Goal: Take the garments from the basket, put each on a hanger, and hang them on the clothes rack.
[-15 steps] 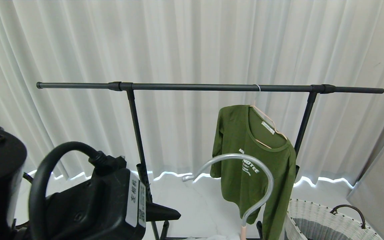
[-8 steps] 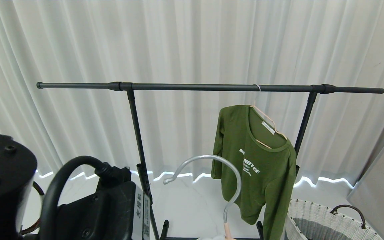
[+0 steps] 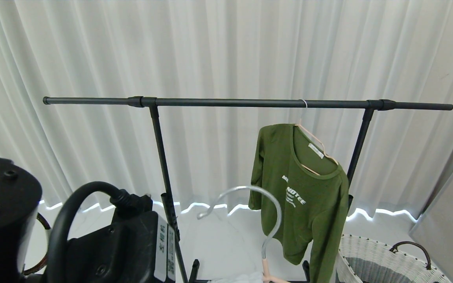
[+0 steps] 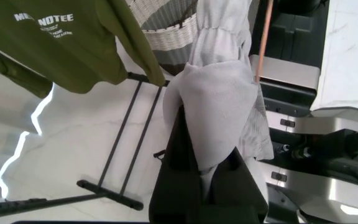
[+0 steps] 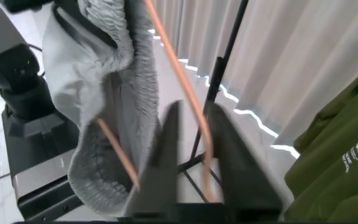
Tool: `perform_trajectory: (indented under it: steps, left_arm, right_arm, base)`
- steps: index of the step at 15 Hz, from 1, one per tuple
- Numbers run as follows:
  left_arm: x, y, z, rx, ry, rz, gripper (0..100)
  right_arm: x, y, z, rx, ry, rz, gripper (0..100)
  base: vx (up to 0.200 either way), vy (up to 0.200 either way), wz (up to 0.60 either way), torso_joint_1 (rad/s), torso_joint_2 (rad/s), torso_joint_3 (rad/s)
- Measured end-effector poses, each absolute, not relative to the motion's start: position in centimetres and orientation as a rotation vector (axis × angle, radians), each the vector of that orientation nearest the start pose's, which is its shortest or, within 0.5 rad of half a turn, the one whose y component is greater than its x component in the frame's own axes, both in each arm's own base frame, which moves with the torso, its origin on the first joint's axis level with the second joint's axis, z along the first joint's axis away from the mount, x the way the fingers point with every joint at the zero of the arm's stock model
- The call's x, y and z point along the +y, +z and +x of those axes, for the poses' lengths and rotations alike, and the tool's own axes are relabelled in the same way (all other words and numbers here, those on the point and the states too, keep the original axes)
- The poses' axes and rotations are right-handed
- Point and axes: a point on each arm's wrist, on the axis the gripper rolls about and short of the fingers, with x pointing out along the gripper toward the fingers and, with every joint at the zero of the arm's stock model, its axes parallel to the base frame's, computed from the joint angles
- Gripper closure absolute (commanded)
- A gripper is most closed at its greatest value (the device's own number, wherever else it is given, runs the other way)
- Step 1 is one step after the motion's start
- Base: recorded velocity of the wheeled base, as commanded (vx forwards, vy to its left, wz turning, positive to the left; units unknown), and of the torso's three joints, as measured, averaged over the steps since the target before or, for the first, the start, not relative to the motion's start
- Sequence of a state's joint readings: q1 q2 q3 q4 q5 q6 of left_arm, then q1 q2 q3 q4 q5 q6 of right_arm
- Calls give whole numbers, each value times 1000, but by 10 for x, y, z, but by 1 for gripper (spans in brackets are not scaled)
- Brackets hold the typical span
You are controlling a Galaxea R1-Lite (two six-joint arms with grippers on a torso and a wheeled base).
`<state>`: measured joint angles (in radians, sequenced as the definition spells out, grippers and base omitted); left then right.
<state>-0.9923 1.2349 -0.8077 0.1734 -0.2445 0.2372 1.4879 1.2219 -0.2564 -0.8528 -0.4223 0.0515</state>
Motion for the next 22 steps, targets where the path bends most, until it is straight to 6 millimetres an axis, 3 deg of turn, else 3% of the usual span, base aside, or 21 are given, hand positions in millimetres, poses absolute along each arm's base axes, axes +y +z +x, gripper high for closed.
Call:
perform_trajectory:
  steps: [6,12,18,22]
  left_arm:
    - [-146,215,95,464,-1156,479,100]
    - [-146,213,111,303,-969,486,100]
    - [-145,233,134,156,-799,404,100]
    - [-147,251,137,96,-786,376,100]
  right_arm:
    - [147,167,32,98,991,-49,0]
    - [147,158,36,195,965,-69,0]
    - [179,172,47,406,873,140,0]
    - [196,168,63,445,830,145,0]
  base:
    - [0,0,0,0,0,0]
    - [0,0,0,0,0,0]
    - [0,0,0,0,0,0]
    - [0,0,0,0,0,0]
